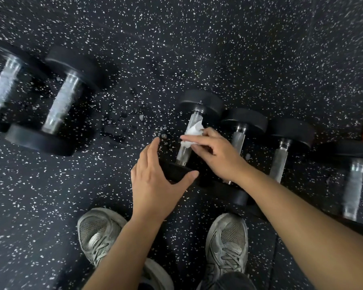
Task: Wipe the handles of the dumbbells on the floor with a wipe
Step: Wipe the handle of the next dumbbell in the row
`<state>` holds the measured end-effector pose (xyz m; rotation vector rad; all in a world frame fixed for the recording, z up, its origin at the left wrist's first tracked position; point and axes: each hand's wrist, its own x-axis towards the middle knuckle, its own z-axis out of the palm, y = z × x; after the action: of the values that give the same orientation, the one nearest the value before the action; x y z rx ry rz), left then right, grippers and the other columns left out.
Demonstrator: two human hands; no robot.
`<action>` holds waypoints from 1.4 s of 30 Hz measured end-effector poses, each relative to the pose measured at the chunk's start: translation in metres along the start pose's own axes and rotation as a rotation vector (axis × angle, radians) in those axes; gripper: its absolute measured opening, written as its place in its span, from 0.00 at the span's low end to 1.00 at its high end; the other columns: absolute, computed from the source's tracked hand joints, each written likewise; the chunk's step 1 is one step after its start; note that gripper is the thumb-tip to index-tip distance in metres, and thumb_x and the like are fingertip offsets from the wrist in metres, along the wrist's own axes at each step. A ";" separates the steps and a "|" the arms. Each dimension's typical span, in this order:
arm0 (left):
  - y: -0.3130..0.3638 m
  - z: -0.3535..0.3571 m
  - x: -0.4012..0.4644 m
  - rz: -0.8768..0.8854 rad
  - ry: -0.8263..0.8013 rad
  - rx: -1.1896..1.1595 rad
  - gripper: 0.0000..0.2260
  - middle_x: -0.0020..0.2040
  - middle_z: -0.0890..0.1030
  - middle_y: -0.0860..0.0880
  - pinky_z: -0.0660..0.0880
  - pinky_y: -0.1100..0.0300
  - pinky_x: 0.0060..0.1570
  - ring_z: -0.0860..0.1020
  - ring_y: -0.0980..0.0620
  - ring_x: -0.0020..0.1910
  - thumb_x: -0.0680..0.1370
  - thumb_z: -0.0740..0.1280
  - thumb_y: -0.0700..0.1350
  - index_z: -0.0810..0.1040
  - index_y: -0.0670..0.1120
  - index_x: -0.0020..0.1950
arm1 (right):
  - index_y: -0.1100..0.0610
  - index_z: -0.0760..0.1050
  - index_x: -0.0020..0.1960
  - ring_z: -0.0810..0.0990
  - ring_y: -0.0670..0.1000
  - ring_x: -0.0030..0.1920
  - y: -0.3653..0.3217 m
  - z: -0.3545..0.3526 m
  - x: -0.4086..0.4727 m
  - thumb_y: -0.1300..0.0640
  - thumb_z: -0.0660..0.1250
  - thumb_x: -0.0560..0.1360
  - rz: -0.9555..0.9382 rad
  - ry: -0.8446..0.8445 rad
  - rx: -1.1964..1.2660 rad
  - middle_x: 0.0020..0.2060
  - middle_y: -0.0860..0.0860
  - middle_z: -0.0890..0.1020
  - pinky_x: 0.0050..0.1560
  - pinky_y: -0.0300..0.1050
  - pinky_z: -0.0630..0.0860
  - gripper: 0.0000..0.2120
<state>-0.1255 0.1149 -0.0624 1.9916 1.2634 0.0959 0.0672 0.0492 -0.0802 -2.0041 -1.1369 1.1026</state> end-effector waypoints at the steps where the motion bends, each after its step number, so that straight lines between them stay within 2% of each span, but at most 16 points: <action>1: -0.001 -0.001 0.000 -0.006 0.012 -0.005 0.50 0.77 0.66 0.54 0.60 0.52 0.74 0.66 0.53 0.76 0.68 0.70 0.73 0.55 0.53 0.82 | 0.40 0.78 0.68 0.72 0.33 0.55 -0.001 0.004 0.001 0.53 0.64 0.83 -0.005 0.038 -0.009 0.54 0.41 0.72 0.57 0.25 0.65 0.16; 3: -0.004 -0.005 0.001 -0.017 0.031 -0.011 0.50 0.77 0.67 0.53 0.61 0.51 0.73 0.67 0.52 0.75 0.68 0.71 0.72 0.55 0.52 0.82 | 0.43 0.81 0.66 0.73 0.36 0.52 -0.004 0.013 0.002 0.54 0.65 0.83 -0.030 0.122 -0.019 0.51 0.40 0.70 0.55 0.27 0.67 0.14; 7: -0.010 -0.014 0.007 -0.026 0.078 -0.010 0.51 0.76 0.68 0.51 0.62 0.50 0.73 0.67 0.51 0.75 0.67 0.72 0.72 0.57 0.50 0.81 | 0.47 0.85 0.54 0.77 0.42 0.38 -0.012 0.015 0.003 0.55 0.67 0.78 -0.054 0.342 -0.070 0.44 0.41 0.76 0.40 0.34 0.70 0.09; 10: -0.013 -0.021 0.010 -0.043 0.090 -0.038 0.51 0.76 0.68 0.52 0.61 0.51 0.74 0.67 0.52 0.75 0.66 0.74 0.71 0.57 0.51 0.81 | 0.47 0.82 0.50 0.75 0.41 0.34 -0.015 0.008 0.007 0.53 0.66 0.73 -0.055 0.313 -0.293 0.43 0.41 0.79 0.37 0.40 0.69 0.09; 13: -0.016 -0.024 0.010 -0.057 0.087 -0.067 0.51 0.77 0.66 0.54 0.62 0.49 0.76 0.65 0.54 0.76 0.66 0.75 0.70 0.56 0.52 0.81 | 0.47 0.77 0.58 0.79 0.45 0.38 -0.019 0.004 0.011 0.52 0.66 0.73 -0.058 0.191 -0.432 0.42 0.42 0.81 0.39 0.44 0.73 0.14; 16: -0.015 -0.024 0.010 -0.060 0.076 -0.076 0.51 0.77 0.65 0.55 0.61 0.49 0.76 0.64 0.55 0.76 0.67 0.75 0.70 0.55 0.53 0.82 | 0.48 0.66 0.70 0.75 0.45 0.32 -0.021 0.008 0.015 0.56 0.68 0.72 -0.082 0.171 -0.378 0.33 0.42 0.73 0.33 0.45 0.72 0.28; 18: -0.014 -0.024 0.010 -0.061 0.068 -0.078 0.51 0.77 0.65 0.54 0.62 0.48 0.76 0.64 0.54 0.76 0.66 0.75 0.70 0.55 0.53 0.82 | 0.48 0.64 0.73 0.77 0.44 0.36 -0.020 0.009 0.018 0.56 0.69 0.73 -0.073 0.185 -0.257 0.37 0.41 0.76 0.39 0.45 0.76 0.30; 20: -0.014 -0.024 0.010 -0.066 0.061 -0.081 0.51 0.77 0.65 0.55 0.62 0.47 0.76 0.64 0.54 0.76 0.66 0.75 0.70 0.55 0.53 0.82 | 0.48 0.70 0.72 0.80 0.44 0.46 -0.017 0.010 0.021 0.56 0.70 0.76 -0.067 0.227 -0.156 0.50 0.41 0.80 0.50 0.44 0.78 0.25; 22: -0.014 -0.023 0.010 -0.070 0.056 -0.084 0.52 0.77 0.65 0.54 0.63 0.47 0.76 0.65 0.54 0.75 0.66 0.75 0.70 0.55 0.53 0.82 | 0.48 0.76 0.71 0.78 0.43 0.50 -0.012 0.013 0.022 0.55 0.70 0.79 -0.087 0.288 -0.118 0.56 0.43 0.78 0.53 0.41 0.77 0.20; 26: -0.014 -0.021 0.011 -0.057 0.065 -0.078 0.52 0.76 0.67 0.53 0.63 0.47 0.76 0.66 0.53 0.75 0.65 0.73 0.71 0.56 0.52 0.82 | 0.49 0.78 0.70 0.79 0.46 0.48 -0.007 0.016 0.019 0.56 0.68 0.81 -0.115 0.402 -0.133 0.58 0.45 0.77 0.49 0.45 0.79 0.17; 30: -0.015 -0.020 0.010 -0.062 0.060 -0.075 0.51 0.77 0.66 0.53 0.62 0.46 0.76 0.66 0.53 0.75 0.66 0.73 0.72 0.55 0.53 0.81 | 0.49 0.80 0.67 0.80 0.45 0.43 -0.010 0.009 0.026 0.55 0.68 0.81 -0.095 0.575 -0.173 0.49 0.45 0.81 0.46 0.44 0.80 0.15; 34: -0.016 -0.023 0.011 -0.047 0.052 -0.067 0.50 0.77 0.66 0.54 0.61 0.46 0.77 0.65 0.53 0.76 0.67 0.71 0.72 0.55 0.54 0.81 | 0.49 0.83 0.64 0.76 0.41 0.39 -0.009 0.008 0.033 0.59 0.71 0.79 -0.152 0.481 -0.268 0.46 0.46 0.82 0.42 0.38 0.76 0.15; 37: -0.020 -0.028 0.012 -0.054 0.074 -0.059 0.49 0.77 0.66 0.53 0.62 0.46 0.76 0.66 0.53 0.75 0.68 0.70 0.71 0.56 0.52 0.81 | 0.51 0.83 0.63 0.75 0.34 0.43 -0.008 0.007 0.023 0.66 0.73 0.75 -0.257 0.142 -0.215 0.45 0.39 0.78 0.46 0.27 0.69 0.19; 39: -0.023 -0.032 0.011 -0.085 0.100 -0.082 0.48 0.76 0.67 0.52 0.64 0.43 0.75 0.67 0.52 0.75 0.69 0.69 0.71 0.57 0.51 0.81 | 0.51 0.83 0.64 0.75 0.31 0.46 -0.012 0.010 0.018 0.68 0.71 0.75 -0.293 -0.100 -0.235 0.48 0.37 0.77 0.49 0.27 0.69 0.21; 40: -0.025 -0.034 0.010 -0.091 0.116 -0.089 0.47 0.76 0.68 0.51 0.64 0.43 0.75 0.68 0.52 0.74 0.70 0.68 0.71 0.57 0.50 0.81 | 0.51 0.82 0.64 0.76 0.34 0.46 -0.015 0.013 0.019 0.68 0.71 0.76 -0.314 -0.115 -0.248 0.49 0.39 0.79 0.49 0.29 0.72 0.21; 42: -0.028 -0.037 0.010 -0.097 0.149 -0.092 0.44 0.75 0.69 0.50 0.65 0.43 0.74 0.69 0.51 0.73 0.72 0.68 0.69 0.58 0.49 0.81 | 0.50 0.82 0.65 0.76 0.37 0.43 -0.020 0.016 0.029 0.66 0.72 0.76 -0.306 0.075 -0.214 0.49 0.44 0.81 0.47 0.32 0.73 0.20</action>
<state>-0.1573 0.1492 -0.0567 1.8700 1.4218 0.2544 0.0536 0.0855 -0.0830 -1.9250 -1.5146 0.7723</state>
